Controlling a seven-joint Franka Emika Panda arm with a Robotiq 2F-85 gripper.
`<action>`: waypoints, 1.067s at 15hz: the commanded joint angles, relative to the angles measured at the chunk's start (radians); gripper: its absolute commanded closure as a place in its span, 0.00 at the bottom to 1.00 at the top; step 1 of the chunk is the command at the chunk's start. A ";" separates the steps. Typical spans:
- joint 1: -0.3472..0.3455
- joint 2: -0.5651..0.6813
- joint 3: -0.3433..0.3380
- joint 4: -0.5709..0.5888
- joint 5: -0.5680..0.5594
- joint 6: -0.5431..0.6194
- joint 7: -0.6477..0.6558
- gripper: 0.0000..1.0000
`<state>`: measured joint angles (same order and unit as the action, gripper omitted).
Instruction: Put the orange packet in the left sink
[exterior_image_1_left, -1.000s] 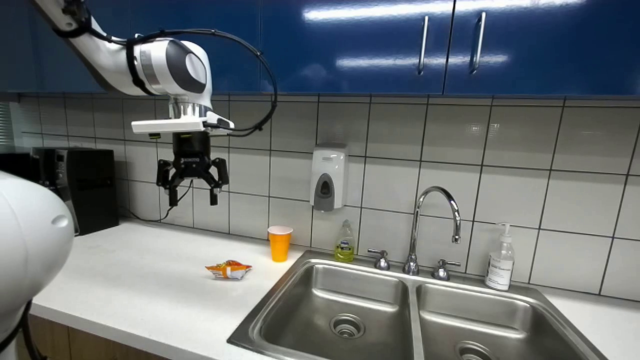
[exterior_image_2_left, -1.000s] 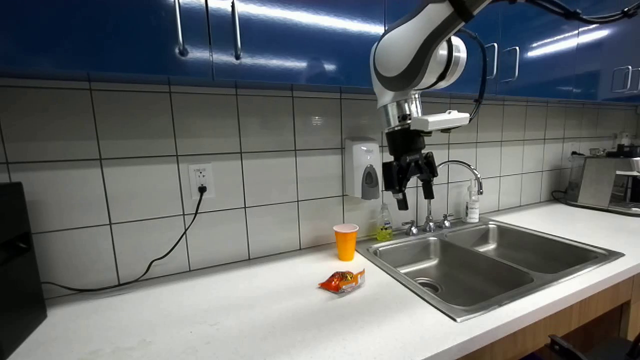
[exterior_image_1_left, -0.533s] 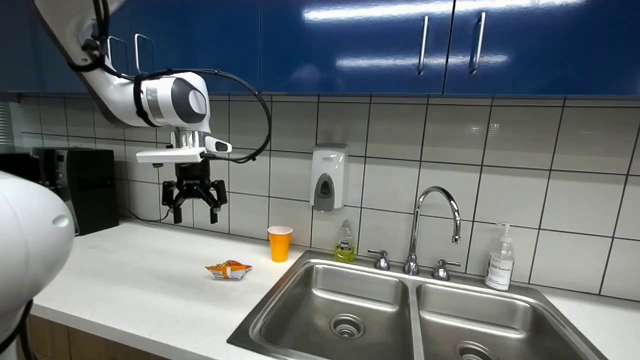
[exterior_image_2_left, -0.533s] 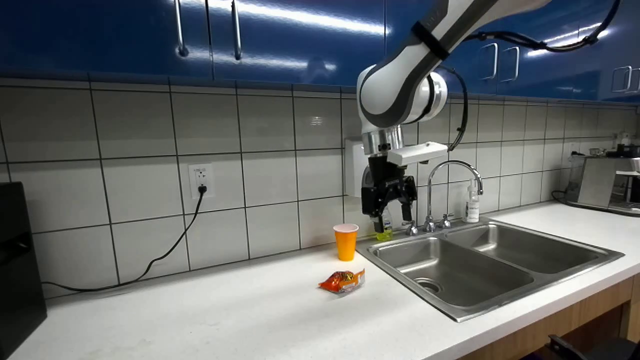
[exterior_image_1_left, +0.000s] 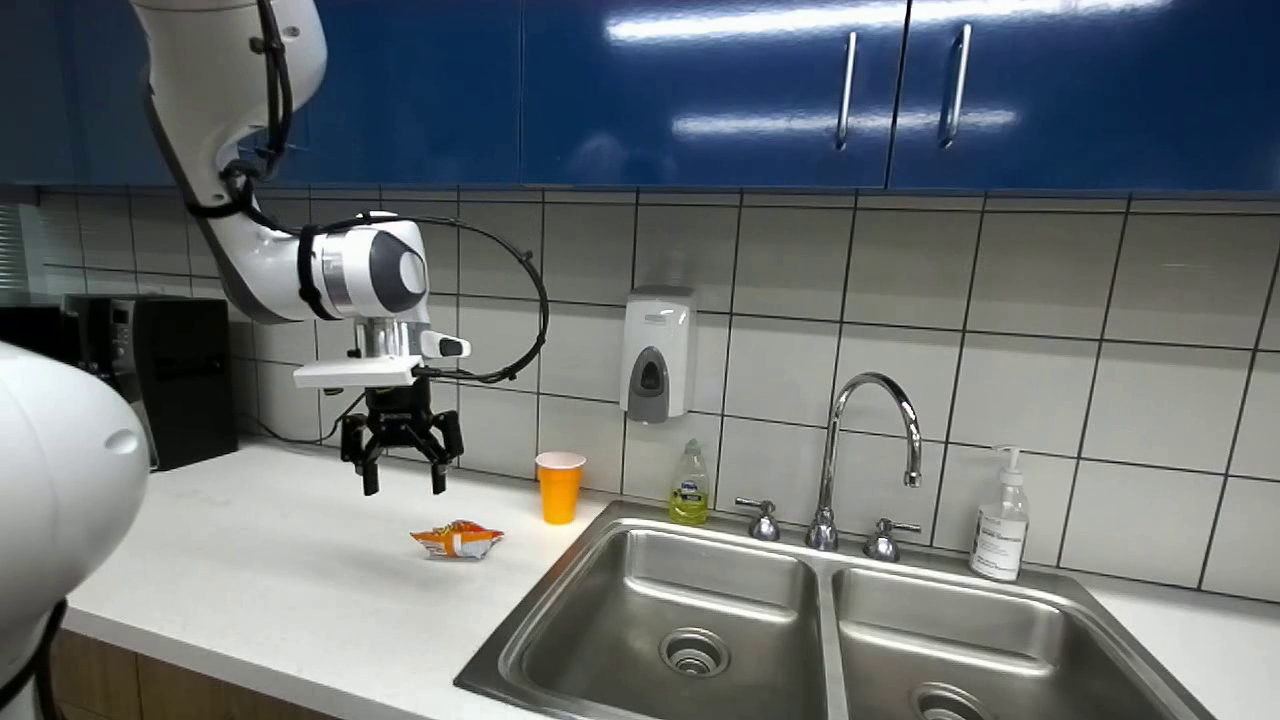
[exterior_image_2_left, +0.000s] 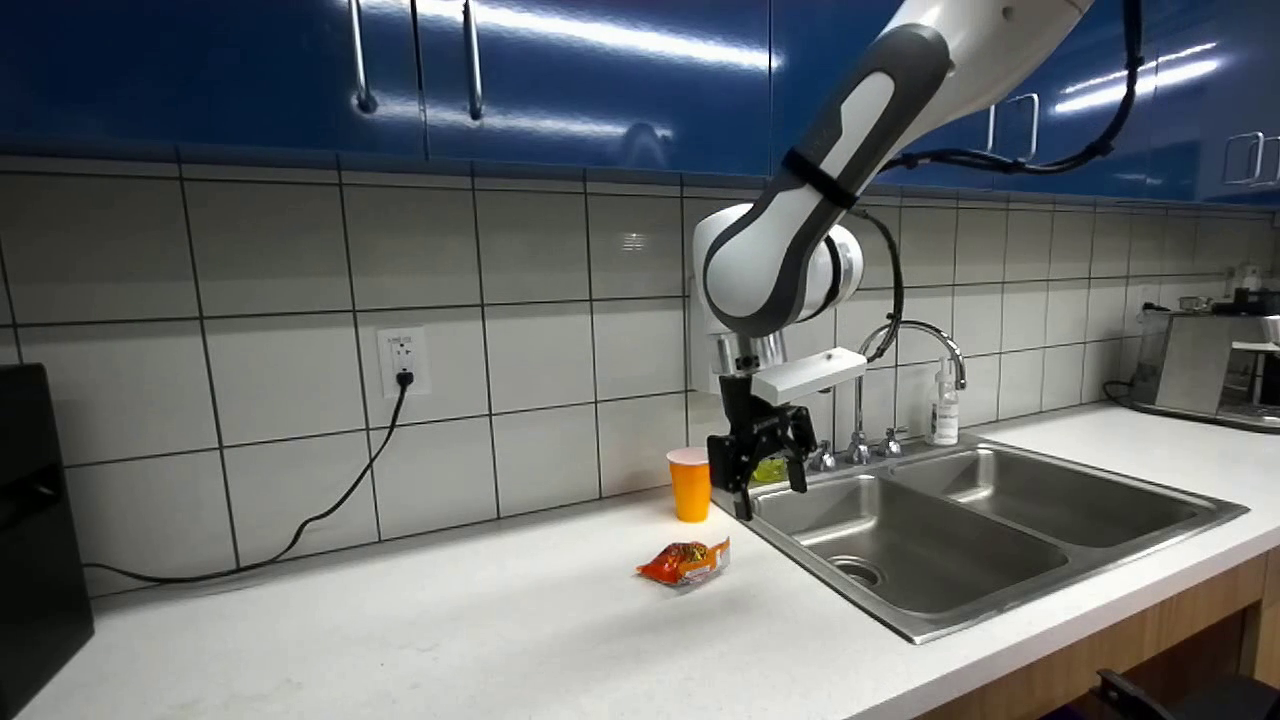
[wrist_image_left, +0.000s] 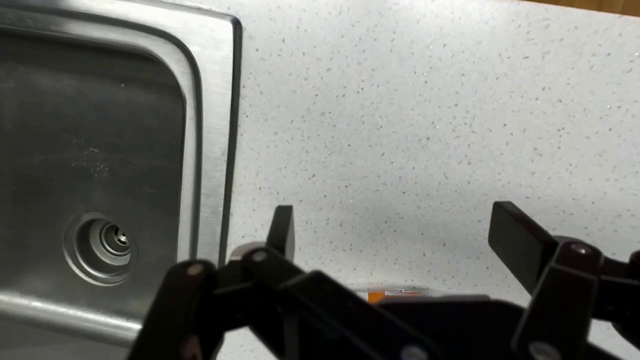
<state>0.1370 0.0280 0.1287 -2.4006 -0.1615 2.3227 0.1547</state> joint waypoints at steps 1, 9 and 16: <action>0.007 0.100 -0.002 0.088 -0.068 0.007 0.053 0.00; 0.043 0.275 -0.021 0.277 -0.099 -0.028 0.059 0.00; 0.081 0.419 -0.053 0.434 -0.101 -0.045 0.052 0.00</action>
<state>0.1922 0.3824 0.1005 -2.0602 -0.2376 2.3257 0.1883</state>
